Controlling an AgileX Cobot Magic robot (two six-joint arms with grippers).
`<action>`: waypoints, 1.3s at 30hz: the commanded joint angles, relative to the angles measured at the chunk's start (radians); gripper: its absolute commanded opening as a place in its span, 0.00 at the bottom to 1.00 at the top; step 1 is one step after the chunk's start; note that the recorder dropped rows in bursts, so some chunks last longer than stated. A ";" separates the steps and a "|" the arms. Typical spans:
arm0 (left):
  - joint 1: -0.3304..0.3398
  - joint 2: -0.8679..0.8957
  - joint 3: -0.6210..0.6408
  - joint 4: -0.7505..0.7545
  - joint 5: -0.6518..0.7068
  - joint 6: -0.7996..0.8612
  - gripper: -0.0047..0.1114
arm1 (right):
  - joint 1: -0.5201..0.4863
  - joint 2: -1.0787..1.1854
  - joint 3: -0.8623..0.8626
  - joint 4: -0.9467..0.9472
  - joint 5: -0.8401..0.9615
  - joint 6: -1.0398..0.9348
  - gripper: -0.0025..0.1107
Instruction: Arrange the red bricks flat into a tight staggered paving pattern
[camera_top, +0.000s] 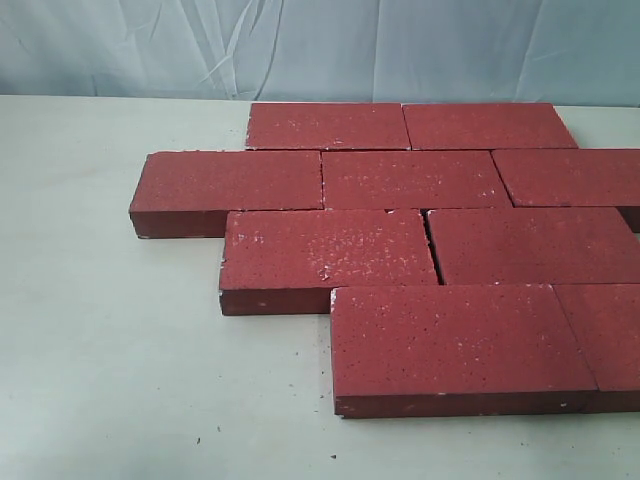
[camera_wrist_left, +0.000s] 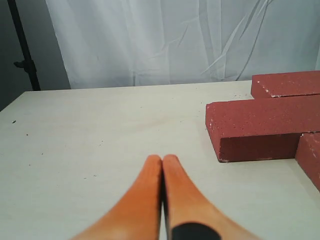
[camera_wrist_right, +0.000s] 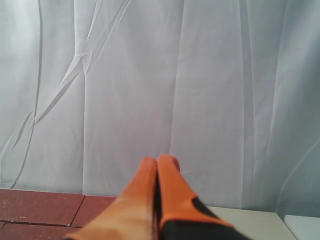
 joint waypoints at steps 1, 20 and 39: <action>0.004 -0.005 0.004 0.000 0.002 -0.008 0.04 | -0.003 -0.005 0.002 -0.004 -0.006 0.003 0.01; 0.004 -0.005 0.004 0.000 0.002 -0.008 0.04 | -0.003 -0.005 0.002 -0.004 -0.009 0.003 0.01; 0.004 -0.005 0.004 0.000 0.002 -0.008 0.04 | -0.003 -0.141 0.238 0.000 0.075 0.043 0.01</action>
